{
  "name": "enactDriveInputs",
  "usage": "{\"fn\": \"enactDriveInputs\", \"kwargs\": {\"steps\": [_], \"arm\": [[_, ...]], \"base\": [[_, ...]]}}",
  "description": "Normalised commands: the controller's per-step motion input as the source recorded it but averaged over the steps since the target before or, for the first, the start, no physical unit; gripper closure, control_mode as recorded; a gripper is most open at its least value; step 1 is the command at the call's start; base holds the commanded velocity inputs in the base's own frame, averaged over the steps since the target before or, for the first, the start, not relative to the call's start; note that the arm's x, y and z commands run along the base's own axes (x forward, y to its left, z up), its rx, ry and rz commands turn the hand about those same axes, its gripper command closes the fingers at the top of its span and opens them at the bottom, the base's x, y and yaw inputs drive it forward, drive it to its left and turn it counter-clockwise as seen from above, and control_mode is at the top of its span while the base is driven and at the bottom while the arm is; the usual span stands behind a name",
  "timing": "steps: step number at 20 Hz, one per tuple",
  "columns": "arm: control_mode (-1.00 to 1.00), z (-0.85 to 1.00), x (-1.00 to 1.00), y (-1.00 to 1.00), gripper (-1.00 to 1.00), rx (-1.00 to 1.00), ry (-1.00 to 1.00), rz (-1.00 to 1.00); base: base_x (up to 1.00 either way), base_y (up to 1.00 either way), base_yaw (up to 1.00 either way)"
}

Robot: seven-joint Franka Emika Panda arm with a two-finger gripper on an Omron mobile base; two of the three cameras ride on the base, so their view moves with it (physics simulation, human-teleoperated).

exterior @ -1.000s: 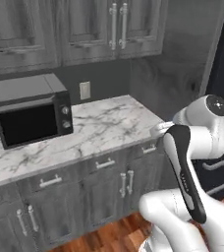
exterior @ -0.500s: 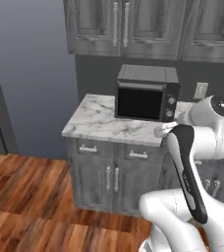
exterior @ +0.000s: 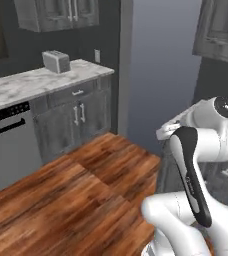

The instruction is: Place the drinks on the dining counter in a tight cluster.

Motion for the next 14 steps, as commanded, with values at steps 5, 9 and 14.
{"fn": "enactDriveInputs", "kwargs": {"steps": [5,9,14], "arm": [[1.00,0.00,0.00,0.00,1.00,0.00,0.00,0.00],[1.00,0.00,0.00,0.00,1.00,0.00,0.00,0.00],[1.00,0.00,0.00,0.00,1.00,0.00,0.00,0.00]], "base": [[0.43,0.21,0.88],[0.61,0.10,0.80],[0.66,0.01,0.74]]}}
